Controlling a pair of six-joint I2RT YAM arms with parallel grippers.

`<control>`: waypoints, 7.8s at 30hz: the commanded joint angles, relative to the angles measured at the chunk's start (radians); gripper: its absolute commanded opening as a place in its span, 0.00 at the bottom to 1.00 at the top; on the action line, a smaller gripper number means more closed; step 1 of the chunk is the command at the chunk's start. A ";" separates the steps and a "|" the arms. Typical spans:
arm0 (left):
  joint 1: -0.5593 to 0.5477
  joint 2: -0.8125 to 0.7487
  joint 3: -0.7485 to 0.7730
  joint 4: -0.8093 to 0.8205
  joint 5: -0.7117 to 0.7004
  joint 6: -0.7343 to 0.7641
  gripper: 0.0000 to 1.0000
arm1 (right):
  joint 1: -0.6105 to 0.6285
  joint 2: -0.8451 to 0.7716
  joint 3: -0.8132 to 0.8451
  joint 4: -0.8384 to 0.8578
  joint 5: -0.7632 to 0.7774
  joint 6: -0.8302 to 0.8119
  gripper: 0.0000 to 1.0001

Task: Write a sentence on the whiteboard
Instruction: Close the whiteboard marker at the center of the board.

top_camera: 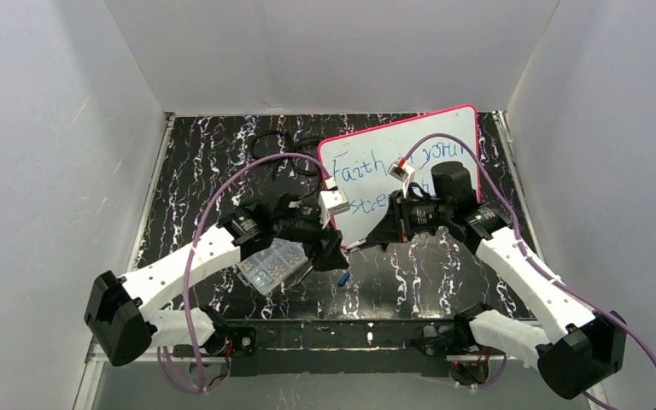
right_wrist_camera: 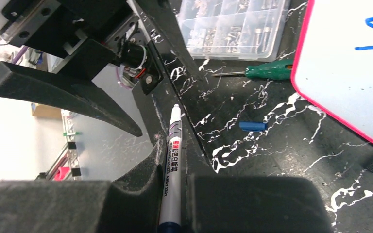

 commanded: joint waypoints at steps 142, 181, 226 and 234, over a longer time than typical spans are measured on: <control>-0.330 0.093 -0.399 0.538 -0.571 -0.443 0.00 | 0.006 -0.415 -0.566 0.521 0.469 0.555 0.01; -0.355 0.043 -0.444 0.594 -0.567 -0.415 0.00 | 0.006 -0.383 -0.586 0.518 0.481 0.539 0.01; -0.361 0.059 -0.437 0.603 -0.561 -0.415 0.00 | 0.006 -0.385 -0.583 0.552 0.451 0.559 0.01; -0.361 0.064 -0.434 0.603 -0.557 -0.414 0.00 | 0.006 -0.419 -0.583 0.537 0.478 0.566 0.01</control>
